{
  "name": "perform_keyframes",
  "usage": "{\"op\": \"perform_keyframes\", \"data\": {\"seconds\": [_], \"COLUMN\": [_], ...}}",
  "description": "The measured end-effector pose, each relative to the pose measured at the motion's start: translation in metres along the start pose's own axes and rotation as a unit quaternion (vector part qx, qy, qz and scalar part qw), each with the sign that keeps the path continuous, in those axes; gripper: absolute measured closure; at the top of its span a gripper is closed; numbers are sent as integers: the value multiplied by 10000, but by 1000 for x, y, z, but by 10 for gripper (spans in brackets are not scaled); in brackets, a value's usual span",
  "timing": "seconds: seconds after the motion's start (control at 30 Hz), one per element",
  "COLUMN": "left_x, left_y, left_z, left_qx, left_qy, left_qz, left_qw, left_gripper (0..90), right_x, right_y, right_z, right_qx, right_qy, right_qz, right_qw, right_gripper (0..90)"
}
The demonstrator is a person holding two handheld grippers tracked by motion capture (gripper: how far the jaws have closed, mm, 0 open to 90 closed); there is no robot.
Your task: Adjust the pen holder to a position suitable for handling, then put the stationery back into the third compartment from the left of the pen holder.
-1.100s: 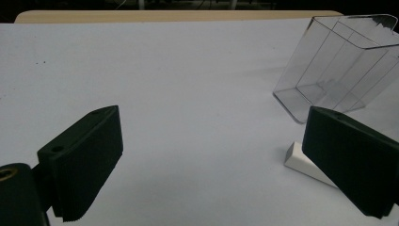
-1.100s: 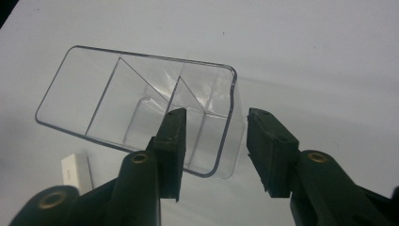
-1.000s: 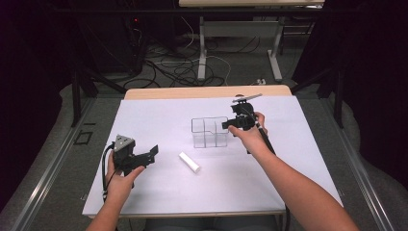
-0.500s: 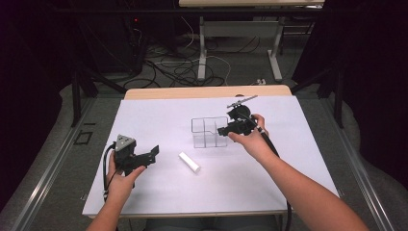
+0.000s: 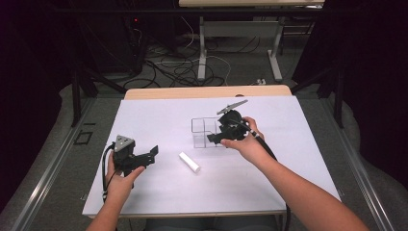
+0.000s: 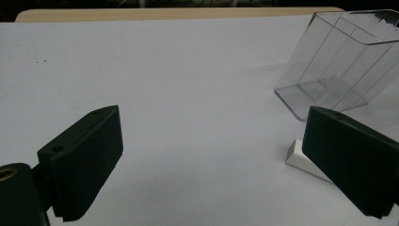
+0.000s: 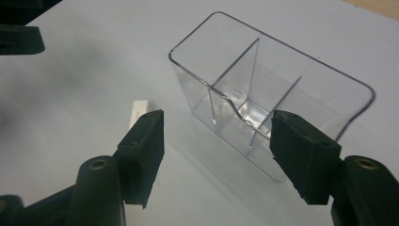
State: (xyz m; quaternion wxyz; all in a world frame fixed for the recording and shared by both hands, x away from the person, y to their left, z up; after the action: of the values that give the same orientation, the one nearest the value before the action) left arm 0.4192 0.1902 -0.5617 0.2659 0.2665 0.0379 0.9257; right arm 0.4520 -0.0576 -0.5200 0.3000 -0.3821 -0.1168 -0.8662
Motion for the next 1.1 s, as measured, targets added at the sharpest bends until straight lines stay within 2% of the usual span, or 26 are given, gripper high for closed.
{"op": "perform_keyframes", "data": {"seconds": [0.17,0.23,0.27,0.37,0.43,0.47,0.53,0.57,0.6,0.7,0.77,0.83,0.9,0.97,1.1], "left_x": [0,0,0,0,-1,-1,-1,-1,-1,-1,-1,-1,-1,-1,-1], "left_y": [-2,-2,-3,-3,-4,-4,-4,-4,-4,-4,-4,-5,-5,-4,-4], "left_z": [0,0,-1,-1,-1,-1,-1,-1,-1,-1,-1,-1,-1,-1,-2], "left_qx": [14,9,7,31,30,28,22,21,24,59,58,26,46,54,17], "left_qy": [1,-7,-16,-17,-15,-24,-24,-23,-30,-20,-32,-42,-37,-31,-60], "left_qz": [19,18,24,22,20,15,10,11,12,7,10,24,20,13,20], "left_qw": [10000,10000,10000,10000,10000,10000,10000,10000,10000,10000,10000,10000,10000,10000,10000], "left_gripper": [56,57,57,57,57,57,57,57,57,57,57,57,57,57,58], "right_x": [-8,-12,-14,-19,-23,-26,-29,-33,-32,-38,-39,-43,-44,-48,-55], "right_y": [-11,-18,-19,-24,-26,-29,-30,-31,-32,-35,-35,-40,-41,-45,-49], "right_z": [-4,-8,-8,-13,-14,-17,-17,-16,-18,-20,-21,-22,-22,-26,-28], "right_qx": [217,360,395,607,658,639,664,563,535,427,391,269,229,246,299], "right_qy": [-114,-261,-234,-380,-376,-493,-506,-414,-607,-681,-702,-762,-758,-956,-976], "right_qz": [23,56,27,-26,-16,-24,-21,-25,26,129,110,253,242,290,292], "right_qw": [9997,9990,9989,9974,9971,9967,9965,9976,9967,9967,9967,9964,9966,9947,9944], "right_gripper": [326,320,318,317,317,319,338,354,374,418,426,467,486,500,512]}}
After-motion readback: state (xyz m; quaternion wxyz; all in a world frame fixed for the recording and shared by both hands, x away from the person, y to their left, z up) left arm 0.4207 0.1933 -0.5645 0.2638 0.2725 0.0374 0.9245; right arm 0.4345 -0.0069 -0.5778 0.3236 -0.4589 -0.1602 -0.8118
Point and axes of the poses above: each handheld gripper's, and its own axes: x roughly backward along the jaws, z roughly out of its top, y roughly to its right, the point moved 10 cm from there along -x, roughly forward along the jaws, and after that the axes turned 9 degrees about -z, right-handed, at the moved point
